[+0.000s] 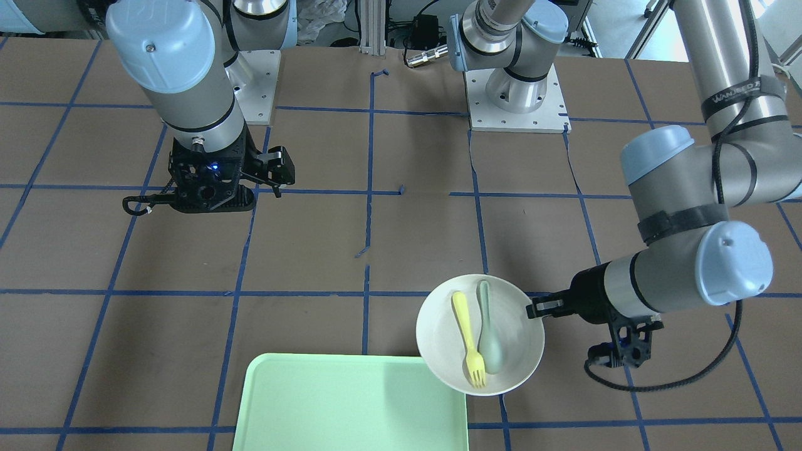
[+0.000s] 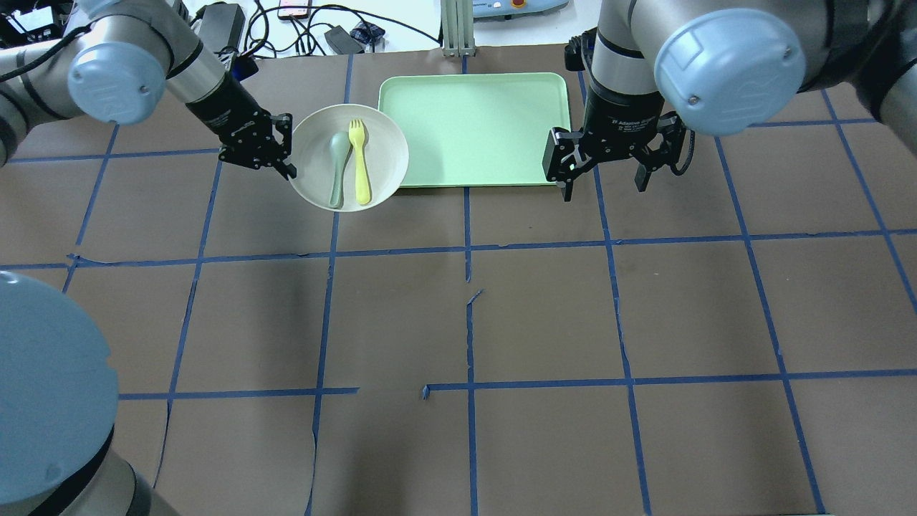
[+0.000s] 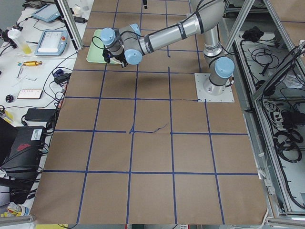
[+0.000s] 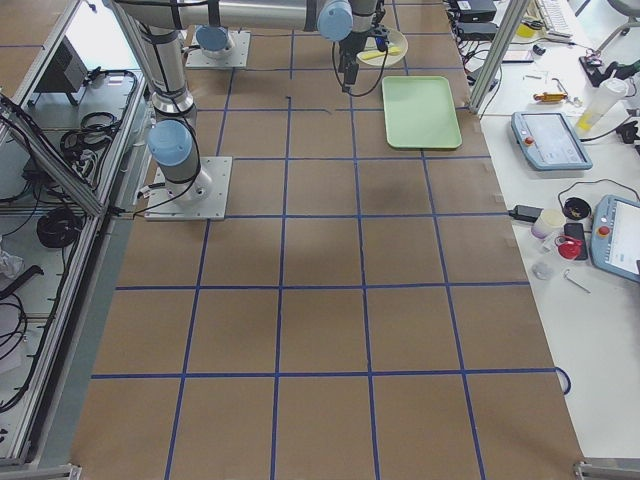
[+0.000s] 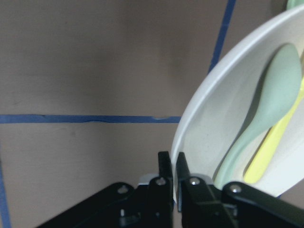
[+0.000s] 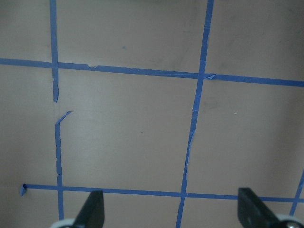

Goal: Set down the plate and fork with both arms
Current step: 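Carry the plate with the left gripper onto the green tray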

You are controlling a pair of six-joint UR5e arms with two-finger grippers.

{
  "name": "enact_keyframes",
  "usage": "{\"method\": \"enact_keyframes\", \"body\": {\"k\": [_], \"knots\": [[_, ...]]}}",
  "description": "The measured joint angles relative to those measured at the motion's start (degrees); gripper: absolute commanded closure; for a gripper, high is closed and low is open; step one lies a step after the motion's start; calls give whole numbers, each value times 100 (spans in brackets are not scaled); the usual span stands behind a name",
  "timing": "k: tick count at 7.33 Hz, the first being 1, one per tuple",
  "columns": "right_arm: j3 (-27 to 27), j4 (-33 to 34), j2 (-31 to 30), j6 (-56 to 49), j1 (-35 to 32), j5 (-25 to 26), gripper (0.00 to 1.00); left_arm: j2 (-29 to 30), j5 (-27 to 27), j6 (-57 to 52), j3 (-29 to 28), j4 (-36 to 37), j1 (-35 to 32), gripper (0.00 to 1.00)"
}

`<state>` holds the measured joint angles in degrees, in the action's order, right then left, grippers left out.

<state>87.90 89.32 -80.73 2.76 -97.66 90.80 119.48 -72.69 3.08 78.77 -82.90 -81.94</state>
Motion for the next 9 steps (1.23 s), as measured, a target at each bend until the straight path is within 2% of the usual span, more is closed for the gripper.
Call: {"method": "enact_keyframes", "body": {"k": [3, 5, 9], "knots": [[20, 3, -4, 27, 1, -9, 0, 971, 455, 1026, -1289, 42, -534, 100], [28, 6, -4, 54, 0, -40, 0, 1621, 696, 1429, -1920, 274, -798, 100], [45, -4, -2, 75, -10, -61, 0, 2318, 805, 1567, -2245, 933, -1189, 100]]}}
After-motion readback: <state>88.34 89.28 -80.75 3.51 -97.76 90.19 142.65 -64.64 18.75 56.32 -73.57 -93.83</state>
